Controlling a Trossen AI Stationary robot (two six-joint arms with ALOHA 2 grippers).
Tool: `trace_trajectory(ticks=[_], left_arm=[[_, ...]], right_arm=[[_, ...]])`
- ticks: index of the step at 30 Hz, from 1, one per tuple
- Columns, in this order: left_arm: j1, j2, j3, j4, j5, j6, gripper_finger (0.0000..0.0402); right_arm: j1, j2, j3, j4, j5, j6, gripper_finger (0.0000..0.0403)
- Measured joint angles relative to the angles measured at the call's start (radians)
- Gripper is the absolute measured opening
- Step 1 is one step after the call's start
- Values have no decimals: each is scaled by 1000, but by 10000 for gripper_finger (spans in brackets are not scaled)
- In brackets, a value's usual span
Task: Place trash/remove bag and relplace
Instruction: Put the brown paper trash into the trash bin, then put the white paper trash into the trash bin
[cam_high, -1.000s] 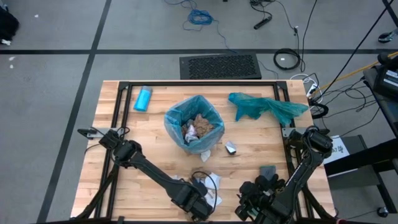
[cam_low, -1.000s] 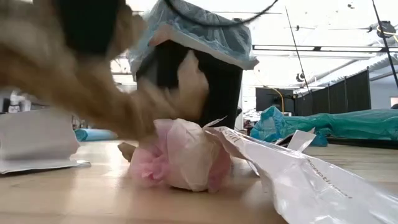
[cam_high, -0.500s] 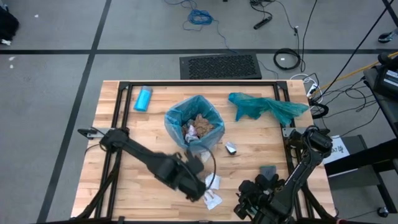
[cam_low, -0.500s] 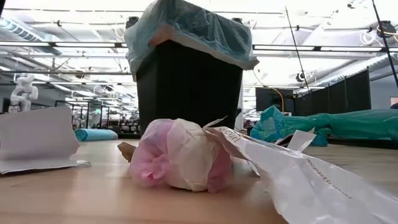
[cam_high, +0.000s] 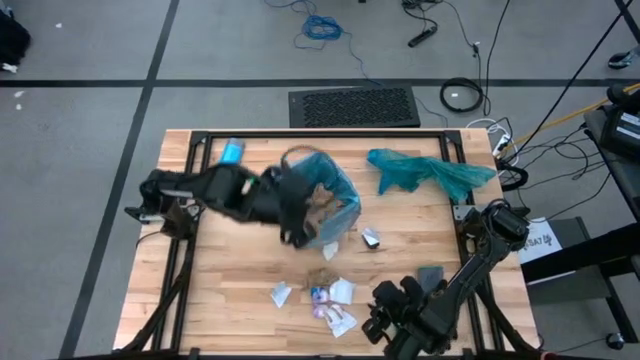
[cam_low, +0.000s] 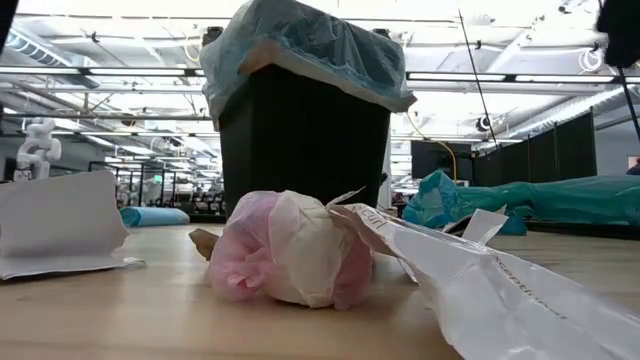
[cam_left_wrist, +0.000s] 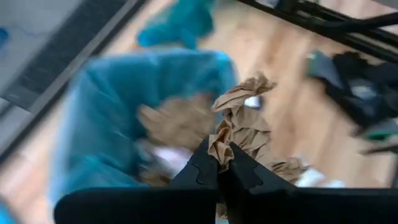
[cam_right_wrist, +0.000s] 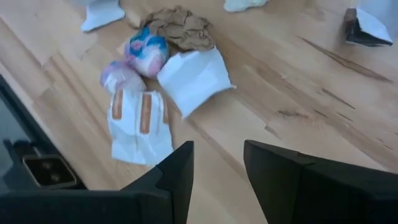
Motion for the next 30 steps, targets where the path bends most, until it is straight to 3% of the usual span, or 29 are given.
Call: trace_trajectory(ticks=[10,14,19,24,30], left_arm=[[192,34,-1,-1,54,304,13],[246,42,-1,0,187,371,44],[298,57,-2,1,272,426,95],[318,63,-2,-11,260,465,132],[303,51,-2,-27,253,463,137]], right_arm=[[-50,0,0,5,0,71,132],[-61,0,0,5,0,101,132],[-75,0,0,6,0,126,132],[-82,0,0,7,0,152,132],[-81,0,0,8,0,153,132]])
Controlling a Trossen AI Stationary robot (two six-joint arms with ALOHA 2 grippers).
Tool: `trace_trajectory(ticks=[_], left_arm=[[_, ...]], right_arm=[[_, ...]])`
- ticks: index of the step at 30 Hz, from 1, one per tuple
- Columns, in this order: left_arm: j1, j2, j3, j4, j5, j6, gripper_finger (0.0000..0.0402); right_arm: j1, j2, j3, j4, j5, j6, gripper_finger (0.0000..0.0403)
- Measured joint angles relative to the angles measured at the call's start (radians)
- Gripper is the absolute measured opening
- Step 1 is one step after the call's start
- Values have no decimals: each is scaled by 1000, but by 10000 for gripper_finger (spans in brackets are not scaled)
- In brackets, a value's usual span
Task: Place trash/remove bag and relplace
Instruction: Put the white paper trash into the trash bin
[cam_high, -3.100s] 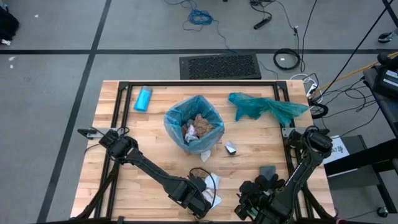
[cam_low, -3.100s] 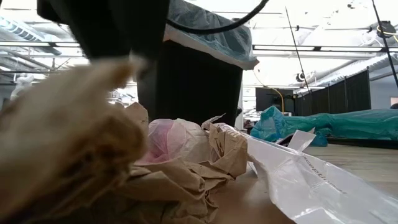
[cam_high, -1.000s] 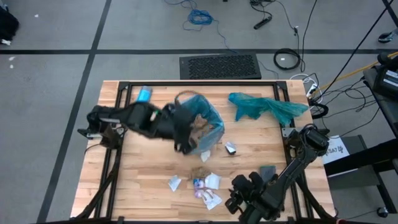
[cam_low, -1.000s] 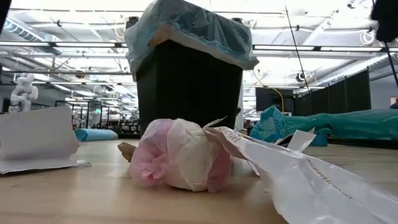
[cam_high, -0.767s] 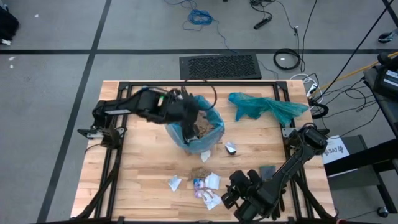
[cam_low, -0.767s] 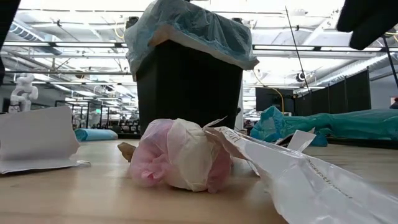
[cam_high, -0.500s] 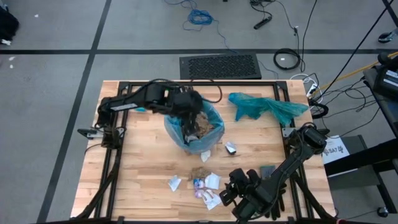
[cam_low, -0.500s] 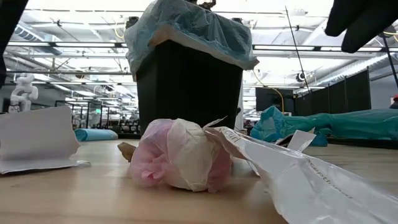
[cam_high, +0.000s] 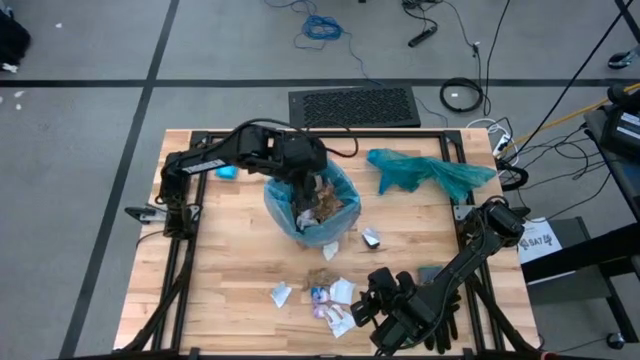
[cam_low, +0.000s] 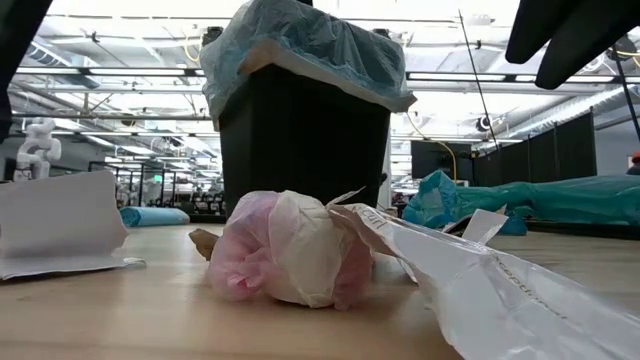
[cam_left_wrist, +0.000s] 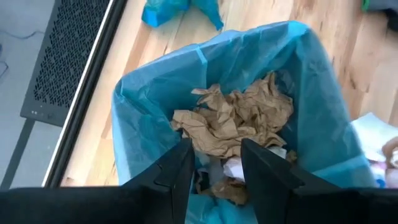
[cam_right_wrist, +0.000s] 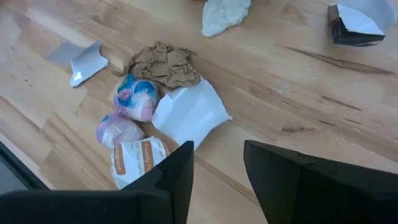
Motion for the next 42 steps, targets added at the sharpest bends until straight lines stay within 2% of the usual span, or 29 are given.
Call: trace_trajectory(ticks=[7,13,20,23,28,32,36,42], left_arm=[[-87,-47,0,-53,-27,-128,137],[-272,-90,1,-61,-182,-289,137],[-479,-72,-25,-60,-289,-516,137],[-529,-62,-96,-58,-291,-634,137],[-592,-57,-282,-28,-271,-849,137],[-627,-56,-468,140,-185,-947,137],[-642,-54,-637,301,-142,-1041,137],[-639,-55,-822,489,-79,-1099,137]], right_arm=[[0,0,0,0,0,-34,132],[0,0,0,-2,0,-122,132],[0,0,0,-5,-1,-218,132],[0,0,0,-5,-1,-262,132],[0,0,0,-4,-5,-318,132],[4,0,0,3,-6,-350,132],[14,0,0,4,-31,-371,132],[34,0,0,13,-58,-393,132]])
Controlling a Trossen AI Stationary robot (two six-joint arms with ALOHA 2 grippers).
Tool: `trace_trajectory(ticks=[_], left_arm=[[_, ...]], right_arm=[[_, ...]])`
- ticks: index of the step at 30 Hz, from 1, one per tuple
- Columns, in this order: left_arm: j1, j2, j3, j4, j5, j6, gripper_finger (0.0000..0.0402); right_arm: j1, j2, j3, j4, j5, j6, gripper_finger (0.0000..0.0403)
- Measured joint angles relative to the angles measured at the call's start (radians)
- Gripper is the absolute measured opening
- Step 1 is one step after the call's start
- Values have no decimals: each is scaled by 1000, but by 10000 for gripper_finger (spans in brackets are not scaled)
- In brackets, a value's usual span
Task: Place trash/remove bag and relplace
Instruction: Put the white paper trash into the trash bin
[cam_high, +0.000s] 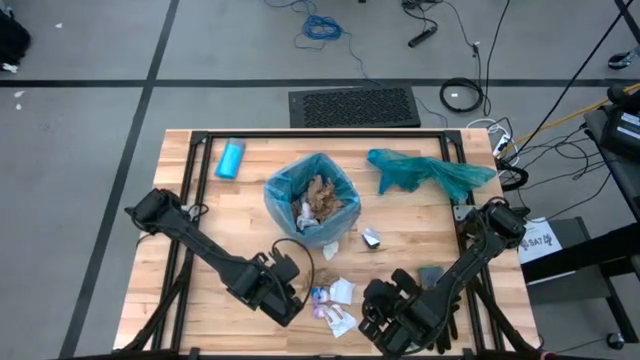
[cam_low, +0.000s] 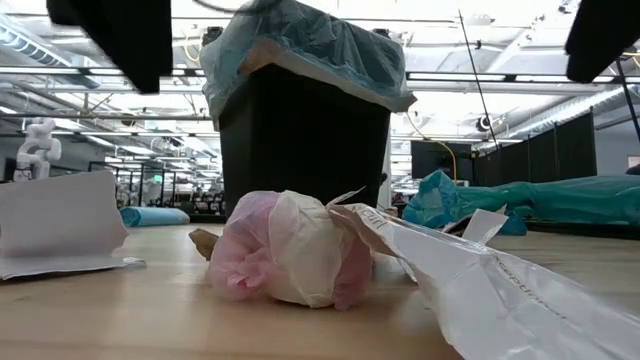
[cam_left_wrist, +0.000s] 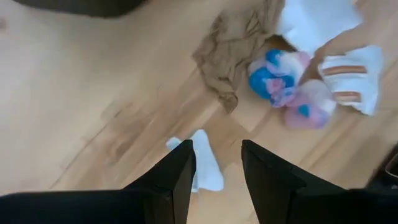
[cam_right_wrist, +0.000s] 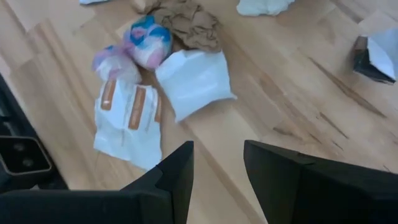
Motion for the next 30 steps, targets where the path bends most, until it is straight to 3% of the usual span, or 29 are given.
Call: trace_trajectory(ticks=[11,30], left_arm=[[5,0,-168,95,144,-78,137],[37,14,-213,157,173,5,137]], right_arm=[[18,0,0,25,-52,10,132],[5,0,0,39,-43,77,132]])
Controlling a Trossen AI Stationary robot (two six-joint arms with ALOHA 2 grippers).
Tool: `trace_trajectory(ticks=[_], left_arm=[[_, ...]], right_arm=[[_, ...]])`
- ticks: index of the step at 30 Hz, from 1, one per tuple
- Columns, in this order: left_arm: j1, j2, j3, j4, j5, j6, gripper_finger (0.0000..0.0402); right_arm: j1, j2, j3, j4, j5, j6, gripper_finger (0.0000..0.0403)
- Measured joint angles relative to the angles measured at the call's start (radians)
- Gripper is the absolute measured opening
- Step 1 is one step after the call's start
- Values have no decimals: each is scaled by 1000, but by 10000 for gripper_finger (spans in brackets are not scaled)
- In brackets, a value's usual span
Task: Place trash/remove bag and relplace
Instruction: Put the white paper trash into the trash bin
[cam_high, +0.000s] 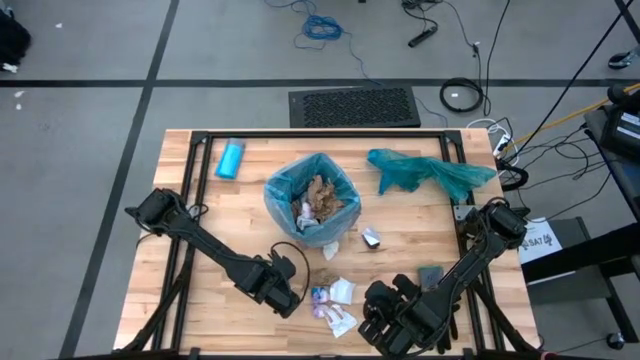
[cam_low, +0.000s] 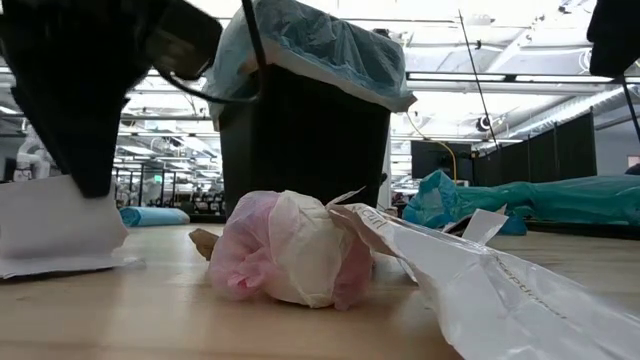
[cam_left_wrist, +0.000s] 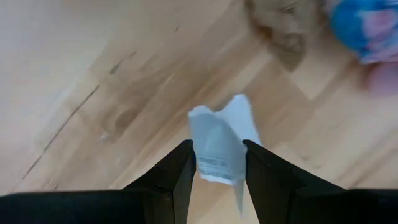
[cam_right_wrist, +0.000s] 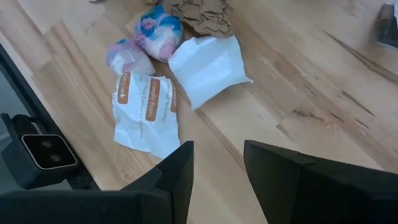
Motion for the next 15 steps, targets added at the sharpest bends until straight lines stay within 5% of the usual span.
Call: trace_trajectory(ticks=[7,13,15], left_arm=[[-2,0,-93,129,92,1,118],[-6,0,-93,148,112,23,15],[-6,0,-67,147,123,52,10]], right_arm=[[-4,0,0,0,1,27,132],[-4,0,0,0,1,35,132],[-6,0,0,0,1,35,132]])
